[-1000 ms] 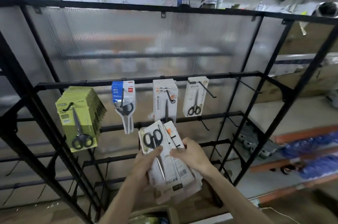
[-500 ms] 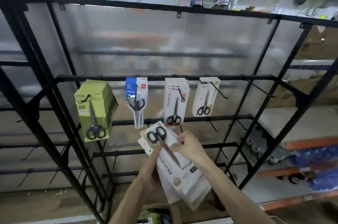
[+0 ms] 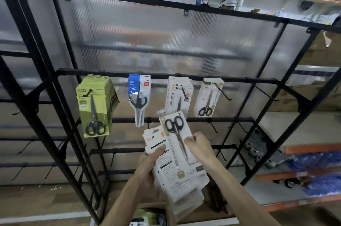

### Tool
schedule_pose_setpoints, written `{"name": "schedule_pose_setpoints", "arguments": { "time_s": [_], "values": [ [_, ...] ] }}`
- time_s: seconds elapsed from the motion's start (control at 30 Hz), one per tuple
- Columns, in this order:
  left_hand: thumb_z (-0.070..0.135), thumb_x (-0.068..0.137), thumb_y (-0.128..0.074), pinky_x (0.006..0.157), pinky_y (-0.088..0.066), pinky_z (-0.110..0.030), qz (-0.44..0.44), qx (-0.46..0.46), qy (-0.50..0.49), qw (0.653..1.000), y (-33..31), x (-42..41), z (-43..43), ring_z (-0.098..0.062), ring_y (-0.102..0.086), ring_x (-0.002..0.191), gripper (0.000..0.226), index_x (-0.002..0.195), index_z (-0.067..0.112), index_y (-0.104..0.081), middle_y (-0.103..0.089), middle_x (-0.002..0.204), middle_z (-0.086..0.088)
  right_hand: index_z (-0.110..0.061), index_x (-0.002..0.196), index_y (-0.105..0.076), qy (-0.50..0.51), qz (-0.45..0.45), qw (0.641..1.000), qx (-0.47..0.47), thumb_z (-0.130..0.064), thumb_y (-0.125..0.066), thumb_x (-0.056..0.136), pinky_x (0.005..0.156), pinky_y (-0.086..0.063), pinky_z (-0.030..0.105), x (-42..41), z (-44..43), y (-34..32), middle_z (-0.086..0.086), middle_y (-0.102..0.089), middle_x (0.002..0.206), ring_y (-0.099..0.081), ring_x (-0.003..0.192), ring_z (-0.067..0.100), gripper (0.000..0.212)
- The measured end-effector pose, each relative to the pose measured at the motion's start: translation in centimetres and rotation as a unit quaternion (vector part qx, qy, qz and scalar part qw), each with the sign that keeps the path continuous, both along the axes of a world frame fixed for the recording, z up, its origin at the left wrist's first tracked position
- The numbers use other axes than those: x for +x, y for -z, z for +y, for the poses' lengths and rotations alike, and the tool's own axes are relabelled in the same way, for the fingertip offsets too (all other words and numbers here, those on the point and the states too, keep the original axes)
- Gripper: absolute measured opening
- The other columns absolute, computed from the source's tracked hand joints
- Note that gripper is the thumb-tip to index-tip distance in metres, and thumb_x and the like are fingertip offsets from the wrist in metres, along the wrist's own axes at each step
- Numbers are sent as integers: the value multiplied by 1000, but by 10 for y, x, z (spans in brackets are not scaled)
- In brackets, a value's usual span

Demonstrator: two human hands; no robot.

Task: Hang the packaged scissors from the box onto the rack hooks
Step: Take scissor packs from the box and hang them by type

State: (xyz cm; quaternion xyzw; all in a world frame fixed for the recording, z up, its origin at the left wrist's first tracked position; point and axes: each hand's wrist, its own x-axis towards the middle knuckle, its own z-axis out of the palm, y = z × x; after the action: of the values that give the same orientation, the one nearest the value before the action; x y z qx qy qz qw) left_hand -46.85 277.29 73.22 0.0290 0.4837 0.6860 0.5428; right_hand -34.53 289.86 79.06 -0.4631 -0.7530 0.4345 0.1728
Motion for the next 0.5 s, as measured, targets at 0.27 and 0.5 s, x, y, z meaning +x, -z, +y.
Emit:
{"name": "schedule_pose_setpoints", "arguments": {
  "time_s": [0.27, 0.5],
  "values": [
    [19, 85, -79, 67, -62, -41, -1, 15, 24, 1000, -3, 15, 23, -35, -76, 92, 51, 130, 4, -60, -75, 110, -22, -19, 120, -43, -34, 2, 998, -48, -29, -66, 94, 77, -50, 21, 42, 10, 13, 0, -59, 118, -60, 98, 9, 36],
    [28, 82, -84, 87, -58, -48, 7, -27, 40, 999, 27, 34, 21, -39, -72, 98, 54, 125, 2, -63, -73, 113, -22, -10, 124, -65, -30, 151, 914, -374, -13, -64, 95, 91, -57, 48, 63, -16, 51, 17, -73, 112, -72, 102, 31, 28]
  ]
}}
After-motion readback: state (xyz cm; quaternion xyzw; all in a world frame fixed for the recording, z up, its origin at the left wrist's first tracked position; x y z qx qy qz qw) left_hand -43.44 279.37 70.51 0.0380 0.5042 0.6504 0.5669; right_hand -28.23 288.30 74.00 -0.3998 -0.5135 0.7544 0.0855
